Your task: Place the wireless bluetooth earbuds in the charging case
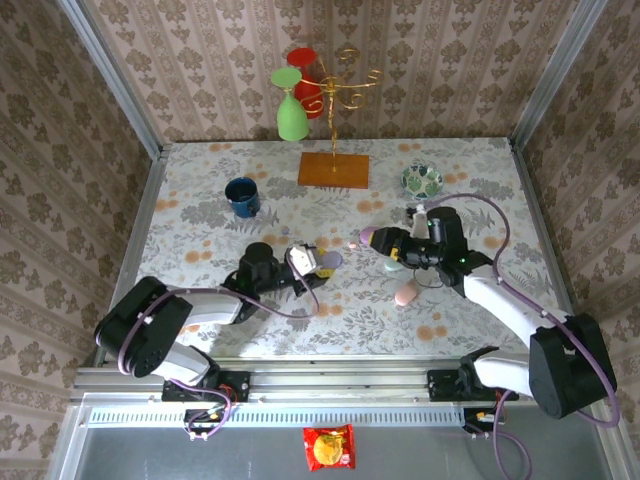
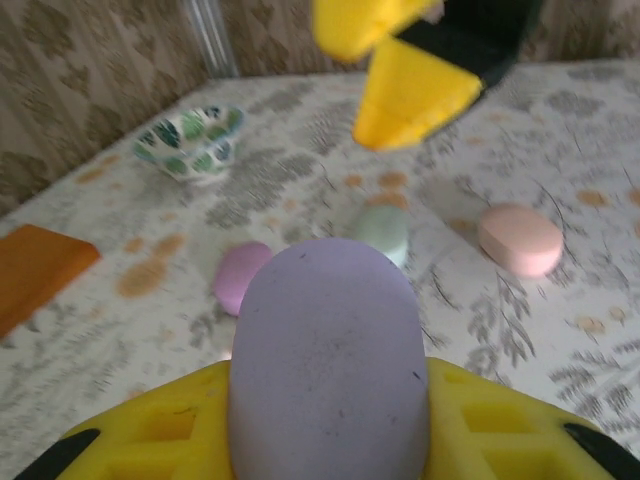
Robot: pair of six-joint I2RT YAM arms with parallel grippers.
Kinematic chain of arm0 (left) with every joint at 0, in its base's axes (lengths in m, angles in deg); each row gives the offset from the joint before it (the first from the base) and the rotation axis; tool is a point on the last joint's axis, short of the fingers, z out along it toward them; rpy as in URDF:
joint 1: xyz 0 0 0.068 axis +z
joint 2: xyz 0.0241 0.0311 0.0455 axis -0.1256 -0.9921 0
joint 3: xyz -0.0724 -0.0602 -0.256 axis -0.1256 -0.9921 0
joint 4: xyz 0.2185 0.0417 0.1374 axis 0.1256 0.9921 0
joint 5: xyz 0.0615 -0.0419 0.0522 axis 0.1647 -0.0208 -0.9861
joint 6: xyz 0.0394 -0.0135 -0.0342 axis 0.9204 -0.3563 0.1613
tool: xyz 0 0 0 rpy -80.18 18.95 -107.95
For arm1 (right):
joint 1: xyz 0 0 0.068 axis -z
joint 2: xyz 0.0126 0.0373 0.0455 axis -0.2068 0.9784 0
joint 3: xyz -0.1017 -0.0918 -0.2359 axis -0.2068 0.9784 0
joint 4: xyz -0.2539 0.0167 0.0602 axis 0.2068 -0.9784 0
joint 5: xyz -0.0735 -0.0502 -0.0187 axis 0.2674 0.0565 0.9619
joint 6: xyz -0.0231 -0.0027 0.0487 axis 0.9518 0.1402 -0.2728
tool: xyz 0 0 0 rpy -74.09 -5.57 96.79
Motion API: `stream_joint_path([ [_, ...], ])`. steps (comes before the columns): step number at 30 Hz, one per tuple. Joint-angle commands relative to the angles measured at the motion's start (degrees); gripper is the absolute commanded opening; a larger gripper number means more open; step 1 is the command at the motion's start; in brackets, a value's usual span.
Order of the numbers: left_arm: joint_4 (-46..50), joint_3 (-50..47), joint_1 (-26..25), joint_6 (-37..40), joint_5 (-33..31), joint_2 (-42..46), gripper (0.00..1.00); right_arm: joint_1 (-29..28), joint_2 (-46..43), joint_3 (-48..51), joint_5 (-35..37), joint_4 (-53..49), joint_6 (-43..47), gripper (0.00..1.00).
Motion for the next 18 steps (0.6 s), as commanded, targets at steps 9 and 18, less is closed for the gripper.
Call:
stream_joint_path([
  [9,-8.1,-0.1,2.4,-4.7,7.0,2.4,0.36,-7.7,8.6,-6.7,-7.1,11.7,-5.5,0.74],
  [18,-8.3,-0.3,2.4,-5.0,6.6,2.5,0.36,-9.4,13.3,-8.5,-8.4,12.2,-6.2,0.57],
])
